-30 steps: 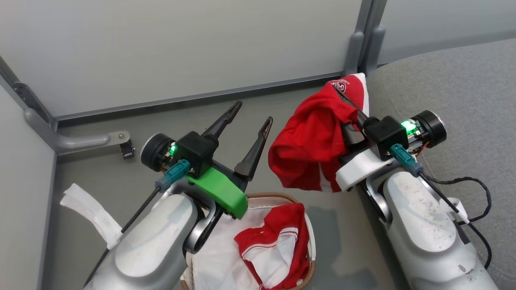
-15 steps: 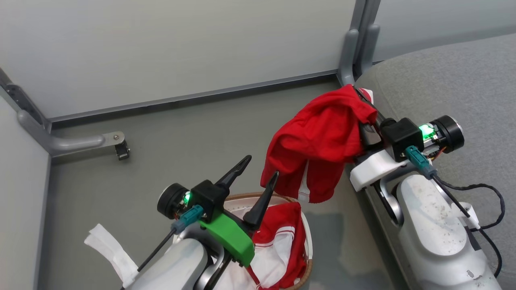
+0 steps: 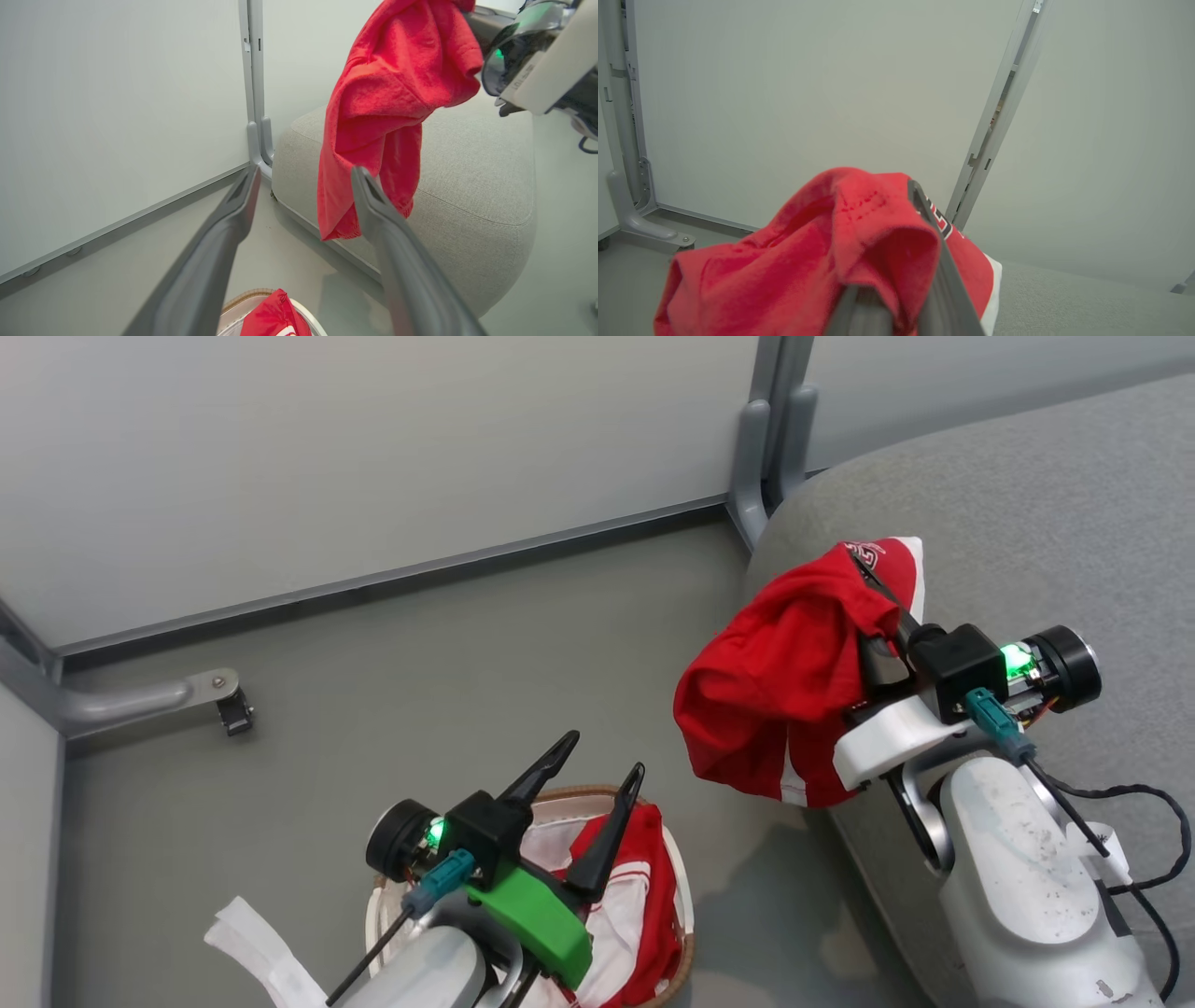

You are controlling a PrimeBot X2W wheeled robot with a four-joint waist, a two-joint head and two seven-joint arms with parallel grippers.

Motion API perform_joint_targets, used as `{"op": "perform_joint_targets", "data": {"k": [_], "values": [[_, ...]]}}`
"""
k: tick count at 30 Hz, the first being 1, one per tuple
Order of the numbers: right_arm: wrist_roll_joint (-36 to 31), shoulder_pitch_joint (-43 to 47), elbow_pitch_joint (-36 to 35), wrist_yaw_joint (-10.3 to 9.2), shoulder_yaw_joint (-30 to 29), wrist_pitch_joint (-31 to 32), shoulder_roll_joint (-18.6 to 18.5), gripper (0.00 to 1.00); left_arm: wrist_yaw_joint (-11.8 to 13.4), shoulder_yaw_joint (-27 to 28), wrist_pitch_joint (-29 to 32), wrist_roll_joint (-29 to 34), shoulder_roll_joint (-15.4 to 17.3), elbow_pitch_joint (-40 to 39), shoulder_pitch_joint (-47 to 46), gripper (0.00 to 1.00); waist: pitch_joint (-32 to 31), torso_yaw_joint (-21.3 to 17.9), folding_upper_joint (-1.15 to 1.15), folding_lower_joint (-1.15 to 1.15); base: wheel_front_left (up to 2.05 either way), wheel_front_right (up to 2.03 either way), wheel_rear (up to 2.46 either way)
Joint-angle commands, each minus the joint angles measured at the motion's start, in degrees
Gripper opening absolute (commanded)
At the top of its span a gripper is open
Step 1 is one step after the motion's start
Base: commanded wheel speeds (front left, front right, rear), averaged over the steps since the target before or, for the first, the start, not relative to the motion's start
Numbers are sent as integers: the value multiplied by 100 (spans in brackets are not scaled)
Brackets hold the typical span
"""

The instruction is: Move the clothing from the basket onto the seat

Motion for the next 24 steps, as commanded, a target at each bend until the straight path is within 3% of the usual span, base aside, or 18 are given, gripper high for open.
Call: {"op": "perform_joint_targets", "data": {"k": [1, 15, 24], "values": [[-17, 99, -36, -4, -18, -12, -21, 0, 30, 23, -25, 80, 16, -36, 103, 100, 54, -192, 0, 0, 0, 0, 0], [141, -61, -286, -6, -101, -12, -20, 0, 20, -66, 11, 418, 154, -209, -177, 100, 711, -1545, 0, 0, 0, 0, 0], [215, -60, -288, -6, -288, -12, -16, 0, 62, -89, 109, 509, 282, -247, -369, 100, 1066, -1948, 0, 0, 0, 0, 0]]}}
